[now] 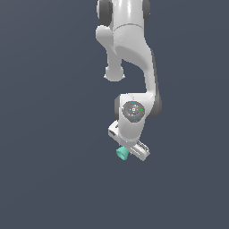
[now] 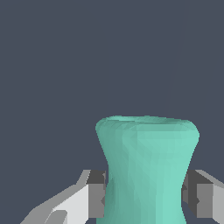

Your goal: Pick up the object and move it to a goal position.

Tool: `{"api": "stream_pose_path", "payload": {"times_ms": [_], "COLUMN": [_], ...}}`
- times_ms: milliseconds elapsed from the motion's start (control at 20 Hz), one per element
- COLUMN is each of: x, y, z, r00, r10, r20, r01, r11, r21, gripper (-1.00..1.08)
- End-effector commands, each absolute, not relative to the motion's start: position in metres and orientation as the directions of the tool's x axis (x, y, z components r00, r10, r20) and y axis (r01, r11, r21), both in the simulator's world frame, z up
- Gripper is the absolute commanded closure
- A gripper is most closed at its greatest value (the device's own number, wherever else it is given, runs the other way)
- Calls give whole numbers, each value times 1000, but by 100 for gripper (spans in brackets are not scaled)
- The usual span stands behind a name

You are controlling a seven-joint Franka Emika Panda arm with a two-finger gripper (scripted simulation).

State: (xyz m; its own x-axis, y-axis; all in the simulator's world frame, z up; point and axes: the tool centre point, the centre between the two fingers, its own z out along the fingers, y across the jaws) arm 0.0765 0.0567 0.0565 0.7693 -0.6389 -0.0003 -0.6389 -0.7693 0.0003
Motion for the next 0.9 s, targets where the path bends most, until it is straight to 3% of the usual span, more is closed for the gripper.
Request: {"api": "stream_pose_path", "payload": {"times_ms": [0, 400, 850], "x": [77, 80, 85], "y": [57, 70, 111], "z": [57, 89, 187], "r00": [770, 795, 863], "r10": [-638, -607, -504], "r20": [0, 6, 26], "r01": [-638, -607, -504], "r11": [-770, -795, -863], "r21": [0, -7, -27], "gripper": [108, 108, 108]}}
